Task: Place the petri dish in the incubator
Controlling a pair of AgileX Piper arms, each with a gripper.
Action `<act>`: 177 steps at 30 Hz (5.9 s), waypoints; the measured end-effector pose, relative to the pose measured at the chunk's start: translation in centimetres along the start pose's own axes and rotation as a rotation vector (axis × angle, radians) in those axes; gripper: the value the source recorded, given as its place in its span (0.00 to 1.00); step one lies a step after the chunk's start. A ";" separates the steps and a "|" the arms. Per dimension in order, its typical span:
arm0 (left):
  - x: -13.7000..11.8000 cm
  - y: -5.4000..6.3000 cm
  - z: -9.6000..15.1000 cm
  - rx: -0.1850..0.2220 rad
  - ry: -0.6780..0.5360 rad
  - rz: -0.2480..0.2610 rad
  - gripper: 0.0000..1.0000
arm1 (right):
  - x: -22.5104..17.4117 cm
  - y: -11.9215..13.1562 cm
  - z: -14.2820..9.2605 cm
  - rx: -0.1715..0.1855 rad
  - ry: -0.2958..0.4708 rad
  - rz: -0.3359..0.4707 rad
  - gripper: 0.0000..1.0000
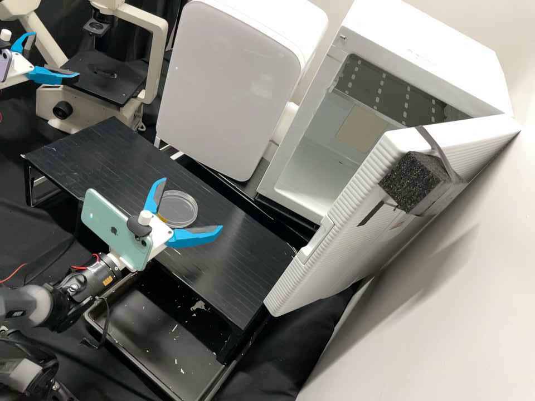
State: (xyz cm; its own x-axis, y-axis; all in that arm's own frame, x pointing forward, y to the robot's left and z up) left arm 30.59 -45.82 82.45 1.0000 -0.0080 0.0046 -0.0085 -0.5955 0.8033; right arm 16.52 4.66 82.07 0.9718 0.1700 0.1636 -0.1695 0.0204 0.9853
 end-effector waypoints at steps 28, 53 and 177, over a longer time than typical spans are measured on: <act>0.0 0.0 0.0 0.000 0.000 0.000 1.00 | 0.3 -4.2 0.6 -0.053 -0.107 -0.169 1.00; 0.0 0.0 0.0 0.000 0.000 0.000 1.00 | 3.1 -5.4 2.0 -0.092 -0.164 -0.177 0.00; 0.0 0.0 0.0 0.000 0.000 0.000 1.00 | 31.2 7.9 14.6 0.027 -0.311 0.120 0.00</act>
State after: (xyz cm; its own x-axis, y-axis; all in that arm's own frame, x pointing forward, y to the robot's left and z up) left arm 30.59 -45.82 82.45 1.0000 -0.0080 0.0046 -0.0085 -0.5955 0.8033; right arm 47.87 -4.25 95.65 0.9495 -0.1394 0.2811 -0.2849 -0.0080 0.9585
